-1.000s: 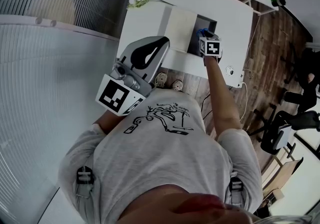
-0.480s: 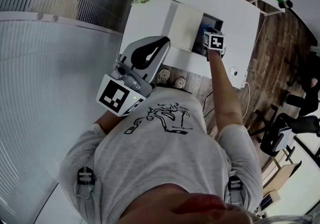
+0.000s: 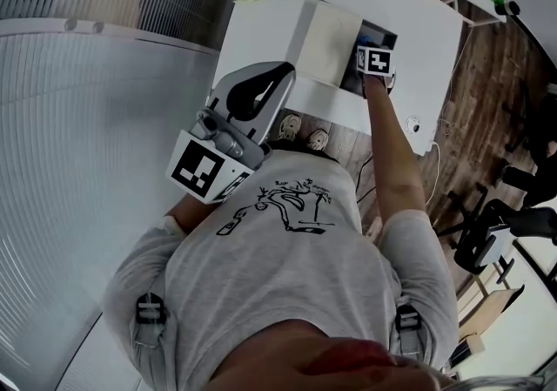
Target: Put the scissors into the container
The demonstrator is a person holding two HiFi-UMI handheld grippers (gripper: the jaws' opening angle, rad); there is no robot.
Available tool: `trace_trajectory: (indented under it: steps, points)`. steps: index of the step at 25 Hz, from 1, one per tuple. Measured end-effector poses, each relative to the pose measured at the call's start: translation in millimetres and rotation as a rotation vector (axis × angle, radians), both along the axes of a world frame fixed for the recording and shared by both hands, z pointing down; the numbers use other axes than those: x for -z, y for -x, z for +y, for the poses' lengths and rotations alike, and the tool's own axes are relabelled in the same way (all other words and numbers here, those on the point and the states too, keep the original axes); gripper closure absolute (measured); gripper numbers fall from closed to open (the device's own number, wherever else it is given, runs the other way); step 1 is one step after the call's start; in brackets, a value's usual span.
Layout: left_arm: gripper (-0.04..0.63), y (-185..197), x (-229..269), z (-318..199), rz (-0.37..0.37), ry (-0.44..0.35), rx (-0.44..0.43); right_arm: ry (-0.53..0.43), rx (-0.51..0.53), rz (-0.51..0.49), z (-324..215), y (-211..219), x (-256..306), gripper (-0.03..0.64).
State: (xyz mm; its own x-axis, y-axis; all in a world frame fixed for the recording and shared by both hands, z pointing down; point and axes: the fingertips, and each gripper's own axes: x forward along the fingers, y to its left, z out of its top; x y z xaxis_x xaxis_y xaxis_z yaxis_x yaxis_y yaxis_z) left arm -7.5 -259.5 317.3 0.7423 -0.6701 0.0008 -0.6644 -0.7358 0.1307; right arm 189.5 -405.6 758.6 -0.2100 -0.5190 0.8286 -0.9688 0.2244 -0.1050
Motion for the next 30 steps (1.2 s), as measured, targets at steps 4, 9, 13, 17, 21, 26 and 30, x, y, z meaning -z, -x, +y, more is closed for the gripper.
trace_trajectory:
  steps: [4, 9, 13, 17, 21, 26, 30]
  points:
    - [0.574, 2.5, -3.3, -0.1, -0.001, 0.008, 0.013, 0.034, -0.014, 0.002, -3.2, -1.1, -12.4, 0.532]
    - [0.574, 6.3, -5.2, 0.3, -0.007, 0.018, 0.032, 0.062, -0.024, 0.004, -2.7, -2.0, -22.9, 0.531]
    - [0.574, 10.1, -5.5, -0.1, -0.008, 0.02, 0.043, 0.073, -0.043, 0.001, -0.3, -1.5, -31.9, 0.529]
    - [0.574, 9.1, -4.5, 1.5, -0.011, 0.018, 0.049, 0.07, -0.045, -0.007, -0.5, -1.8, -32.2, 0.523]
    - [0.574, 8.2, -4.4, 4.1, -0.01, 0.017, 0.048, 0.042, -0.049, -0.035, -3.3, 0.2, -22.5, 0.487]
    - [0.574, 1.6, -0.6, 7.2, -0.005, 0.004, 0.036, -0.013, -0.044, -0.063, -4.1, -0.2, 1.8, 0.512]
    - [0.574, -4.4, 2.2, 10.1, 0.005, -0.01, 0.021, -0.07, -0.074, -0.122, 5.6, 0.6, 26.0, 0.517]
